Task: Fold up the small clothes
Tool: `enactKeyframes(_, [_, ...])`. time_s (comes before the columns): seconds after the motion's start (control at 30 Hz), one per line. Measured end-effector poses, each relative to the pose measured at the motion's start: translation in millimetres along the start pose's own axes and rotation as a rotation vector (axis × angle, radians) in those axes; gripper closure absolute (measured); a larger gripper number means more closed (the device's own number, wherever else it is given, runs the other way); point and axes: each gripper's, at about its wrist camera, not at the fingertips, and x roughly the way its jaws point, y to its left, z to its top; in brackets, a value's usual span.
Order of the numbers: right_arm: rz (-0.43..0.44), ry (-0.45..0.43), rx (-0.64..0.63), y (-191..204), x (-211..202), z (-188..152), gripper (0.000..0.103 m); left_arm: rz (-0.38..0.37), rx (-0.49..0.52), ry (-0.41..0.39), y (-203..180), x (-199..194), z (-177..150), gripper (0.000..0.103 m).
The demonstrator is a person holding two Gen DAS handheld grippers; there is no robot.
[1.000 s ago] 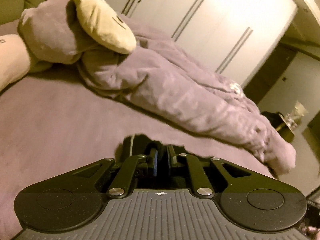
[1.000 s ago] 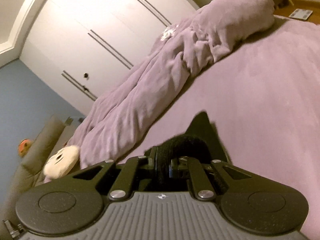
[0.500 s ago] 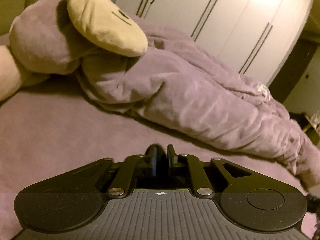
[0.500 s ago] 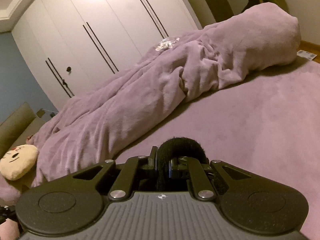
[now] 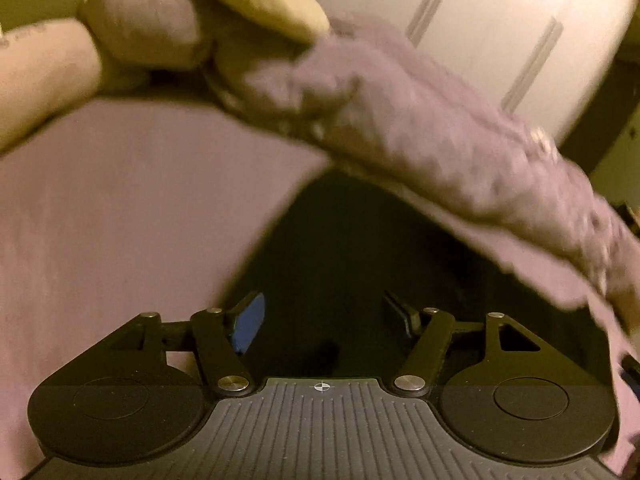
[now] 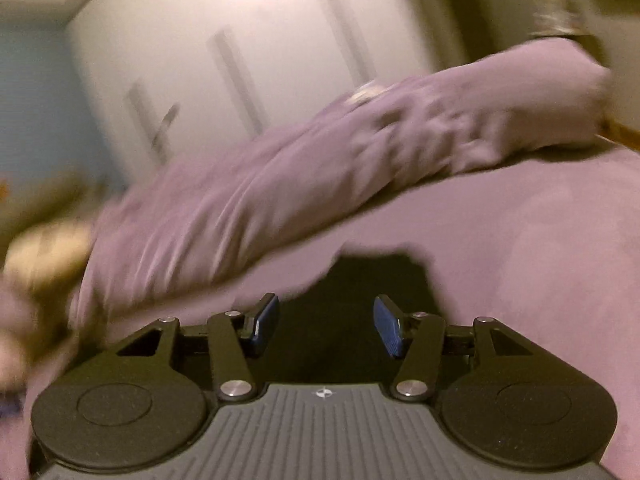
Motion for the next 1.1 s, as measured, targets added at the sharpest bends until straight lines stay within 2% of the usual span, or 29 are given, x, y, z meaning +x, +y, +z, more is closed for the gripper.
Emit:
enactKeyframes(0.1, [0.036, 0.088, -0.148, 40.8, 8.7, -32.8, 0.058, 0.007, 0.03, 0.026, -4.7, -9.6, -43.1, 0.032])
enactKeyframes(0.13, [0.049, 0.109, -0.185, 52.7, 12.5, -42.0, 0.065, 0.007, 0.031, 0.024, -5.6, -14.4, -54.7, 0.031])
enactKeyframes(0.17, [0.051, 0.119, -0.218, 62.2, 15.2, -48.3, 0.068, 0.004, 0.029, 0.026, -5.6, -19.6, -66.1, 0.029])
enactKeyframes(0.23, [0.036, 0.133, -0.299, 78.3, 25.9, -59.1, 0.068, 0.013, 0.031, 0.05, -4.3, -26.1, -81.7, 0.027])
enactKeyframes(0.33, [-0.009, 0.151, -0.331, 83.1, 44.0, -62.6, 0.071, 0.055, 0.034, 0.066, 1.7, -35.0, -93.2, 0.026])
enactKeyframes(0.37, [-0.038, 0.148, -0.344, 82.7, 52.2, -60.0, 0.075, 0.065, 0.035, 0.065, 3.8, -36.8, -94.2, 0.023])
enactKeyframes(0.5, [-0.121, 0.11, -0.379, 78.1, 70.6, -47.1, 0.075, 0.106, 0.041, 0.063, 13.7, -41.5, -92.3, 0.022])
enactKeyframes(0.67, [-0.159, 0.126, -0.34, 81.4, 79.5, -36.2, 0.075, 0.118, 0.016, 0.052, 19.9, -48.9, -89.6, 0.021])
enactKeyframes(0.9, [-0.071, 0.034, -0.329, 95.5, 48.6, -28.6, 0.074, 0.12, 0.106, -0.009, -8.9, -35.3, -66.9, 0.017])
enactKeyframes(1.0, [-0.074, 0.04, -0.355, 101.2, 62.4, -21.8, 0.074, 0.103, 0.122, 0.017, -30.7, -12.1, -48.4, 0.017])
enactKeyframes(1.1, [-0.077, 0.077, -0.372, 104.0, 86.5, -19.7, 0.074, 0.097, 0.184, 0.012, -57.2, 11.6, -32.6, 0.017])
